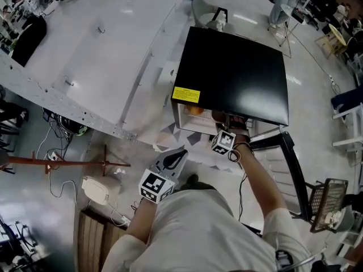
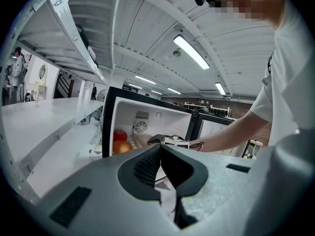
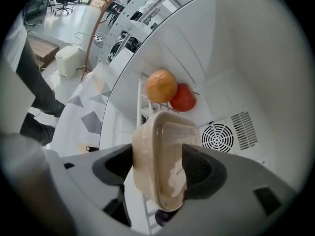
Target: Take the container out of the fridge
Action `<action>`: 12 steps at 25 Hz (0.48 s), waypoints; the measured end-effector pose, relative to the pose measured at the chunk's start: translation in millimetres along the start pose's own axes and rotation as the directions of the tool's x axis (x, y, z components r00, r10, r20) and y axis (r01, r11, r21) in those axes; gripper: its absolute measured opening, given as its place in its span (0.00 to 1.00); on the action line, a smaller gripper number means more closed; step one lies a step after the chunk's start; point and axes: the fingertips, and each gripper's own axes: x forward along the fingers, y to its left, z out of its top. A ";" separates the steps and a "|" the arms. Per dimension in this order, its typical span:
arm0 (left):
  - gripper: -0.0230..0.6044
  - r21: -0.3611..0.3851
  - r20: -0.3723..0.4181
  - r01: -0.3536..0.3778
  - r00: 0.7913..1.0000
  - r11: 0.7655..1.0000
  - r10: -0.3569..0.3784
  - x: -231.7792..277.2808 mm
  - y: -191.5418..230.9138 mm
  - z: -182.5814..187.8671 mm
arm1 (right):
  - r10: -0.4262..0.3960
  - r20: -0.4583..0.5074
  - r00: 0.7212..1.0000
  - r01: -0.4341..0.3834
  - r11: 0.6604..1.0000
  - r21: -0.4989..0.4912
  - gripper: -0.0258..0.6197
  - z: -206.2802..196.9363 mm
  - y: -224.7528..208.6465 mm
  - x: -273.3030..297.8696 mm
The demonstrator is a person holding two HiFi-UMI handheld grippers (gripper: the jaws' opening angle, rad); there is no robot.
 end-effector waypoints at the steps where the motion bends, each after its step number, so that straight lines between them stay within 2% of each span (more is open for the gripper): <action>1: 0.04 0.003 0.004 0.002 1.000 1.000 -0.002 -0.2 -1.4 1.6 | 0.003 0.005 1.000 -0.003 1.000 0.003 0.53 1.2 1.4 -2.7; 4: 0.04 0.014 0.012 0.006 1.000 1.000 -0.007 -0.2 -4.6 6.6 | 0.001 0.034 0.999 -0.002 0.999 0.044 0.51 7.6 -1.3 -12.9; 7: 0.04 0.024 0.007 0.007 1.000 1.000 -0.007 -0.9 -8.1 7.7 | -0.013 0.089 0.996 0.002 0.992 0.125 0.49 16.2 -8.8 -24.8; 12: 0.04 0.032 -0.014 0.014 1.000 0.999 -0.014 -3.2 -22.4 2.7 | -0.087 0.165 0.982 0.046 0.970 0.240 0.47 25.4 -24.3 -49.3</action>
